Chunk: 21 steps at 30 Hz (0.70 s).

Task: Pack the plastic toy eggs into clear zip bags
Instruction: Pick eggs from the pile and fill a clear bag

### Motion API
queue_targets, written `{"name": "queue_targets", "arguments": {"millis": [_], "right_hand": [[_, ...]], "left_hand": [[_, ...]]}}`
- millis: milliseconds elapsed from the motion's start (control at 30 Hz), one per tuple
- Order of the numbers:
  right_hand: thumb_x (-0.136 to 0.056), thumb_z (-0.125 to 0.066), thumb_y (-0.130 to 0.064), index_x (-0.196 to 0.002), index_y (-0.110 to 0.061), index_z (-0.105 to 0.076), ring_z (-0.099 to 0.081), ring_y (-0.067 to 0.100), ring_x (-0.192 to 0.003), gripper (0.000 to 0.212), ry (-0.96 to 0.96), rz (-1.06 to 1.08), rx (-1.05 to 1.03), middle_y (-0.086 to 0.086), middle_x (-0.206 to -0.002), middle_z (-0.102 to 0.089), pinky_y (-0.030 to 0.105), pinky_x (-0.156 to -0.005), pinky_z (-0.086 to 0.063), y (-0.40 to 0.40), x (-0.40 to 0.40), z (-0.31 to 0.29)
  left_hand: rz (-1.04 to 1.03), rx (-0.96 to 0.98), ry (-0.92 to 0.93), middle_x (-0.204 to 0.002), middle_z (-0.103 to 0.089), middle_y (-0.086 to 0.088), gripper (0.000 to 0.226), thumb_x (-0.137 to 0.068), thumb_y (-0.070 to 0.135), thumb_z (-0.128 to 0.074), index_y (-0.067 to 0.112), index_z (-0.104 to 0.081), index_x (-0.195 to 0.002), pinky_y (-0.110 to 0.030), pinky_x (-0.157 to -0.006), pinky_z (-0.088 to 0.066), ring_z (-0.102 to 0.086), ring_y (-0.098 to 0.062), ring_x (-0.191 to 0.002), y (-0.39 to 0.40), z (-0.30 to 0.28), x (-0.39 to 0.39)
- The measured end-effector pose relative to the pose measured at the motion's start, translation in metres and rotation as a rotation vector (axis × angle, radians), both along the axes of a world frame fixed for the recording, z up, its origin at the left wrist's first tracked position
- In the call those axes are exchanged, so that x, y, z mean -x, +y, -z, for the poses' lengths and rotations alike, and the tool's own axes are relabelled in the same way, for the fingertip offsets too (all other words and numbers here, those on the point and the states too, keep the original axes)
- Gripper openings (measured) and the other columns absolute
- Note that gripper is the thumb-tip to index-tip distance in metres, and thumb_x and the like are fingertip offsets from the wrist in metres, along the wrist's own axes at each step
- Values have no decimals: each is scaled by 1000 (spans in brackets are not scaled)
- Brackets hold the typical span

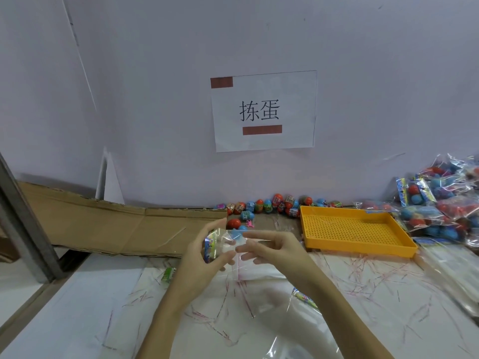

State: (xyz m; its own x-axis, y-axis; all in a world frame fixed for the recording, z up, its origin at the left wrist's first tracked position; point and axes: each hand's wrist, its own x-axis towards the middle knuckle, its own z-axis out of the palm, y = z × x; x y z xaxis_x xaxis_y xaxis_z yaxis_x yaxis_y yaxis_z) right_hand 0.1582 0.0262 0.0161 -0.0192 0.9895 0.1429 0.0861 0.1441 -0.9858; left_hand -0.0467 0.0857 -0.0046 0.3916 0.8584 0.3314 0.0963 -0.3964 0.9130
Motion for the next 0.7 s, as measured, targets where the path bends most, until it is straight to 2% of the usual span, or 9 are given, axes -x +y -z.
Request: {"name": "queue_targets", "arguments": {"millis": [100, 167, 233, 300, 367, 433, 500, 633, 700], "right_hand": [[-97, -66, -38, -116, -25, -76, -73, 9, -104, 25, -24, 6, 29, -6, -105, -79, 30, -98, -51, -2, 3, -1], [-95, -63, -51, -103, -28, -81, -68, -3, -107, 31, -164, 81, 11, -18, -103, -77, 21, -95, -46, 0, 5, -1], [-99, -56, -51, -93, -27, -83, -61, -15, -107, 36, -369, 192, -108, -35, -100, -70, 10, -88, -41, 2, 8, 0], [-103, -50, -47, -88, -27, -83, -59, -17, -106, 41, -567, 226, -282, -40, -95, -67, 8, -93, -35, 2, 16, 3], [-104, -42, -51, -87, -32, -81, -61, -7, -101, 46, -693, 200, -399, -28, -89, -73, 13, -100, -26, 1, 25, 9], [-105, -39, -50, -87, -33, -80, -63, 2, -94, 48, -754, 163, -468, -19, -82, -74, 13, -101, -22, 1, 30, 12], [-107, -38, -47, -89, -30, -78, -64, 5, -89, 47, -769, 106, -478, -15, -82, -74, 12, -103, -25, 0, 33, 12], [-106, -45, -39, -97, -37, -75, -72, 3, -81, 32, -457, 169, -514, -18, -89, -76, 16, -78, -53, -3, 31, -2], [-104, -45, -40, -92, -30, -77, -74, 3, -79, 35, -294, 335, -524, -16, -85, -77, 20, -72, -58, 2, 24, -9]], "left_hand": [[-103, -96, 63, -154, -41, 32, 87, -77, 46, -85, 55, -38, -149, -33, -110, -44, -42, 0, -142, 2, 2, 0], [-263, -281, 257, -169, -14, 24, 104, -68, 65, -82, 58, -25, -155, -41, -117, -24, -12, 1, -153, 5, 3, 2], [-331, -528, 461, -173, 0, 15, 109, -67, 75, -77, 54, -21, -158, -47, -119, -10, 4, -7, -158, 7, 6, 2], [-266, -668, 535, -172, -9, 14, 103, -74, 74, -74, 46, -26, -160, -45, -123, -6, -2, -9, -159, 4, 8, -3], [-206, -719, 486, -160, -41, 13, 85, -83, 64, -72, 36, -40, -156, -41, -121, -24, -29, -5, -149, 1, 13, -10], [-193, -694, 430, -129, -68, 14, 69, -83, 40, -82, 33, -54, -146, -35, -98, -52, -53, -2, -117, -3, 14, -13], [-199, -662, 407, -107, -76, 12, 57, -83, 19, -86, 28, -65, -135, -30, -77, -62, -63, 0, -93, -5, 13, -12], [-210, -538, 358, -94, -71, 15, 30, -94, 35, -70, 23, -73, -121, -15, -67, -57, -65, 3, -76, -1, 5, -1], [-304, -442, 283, -84, -67, 19, 19, -90, 26, -78, 30, -73, -108, -13, -64, -53, -64, -2, -76, 1, 4, 3]]}}
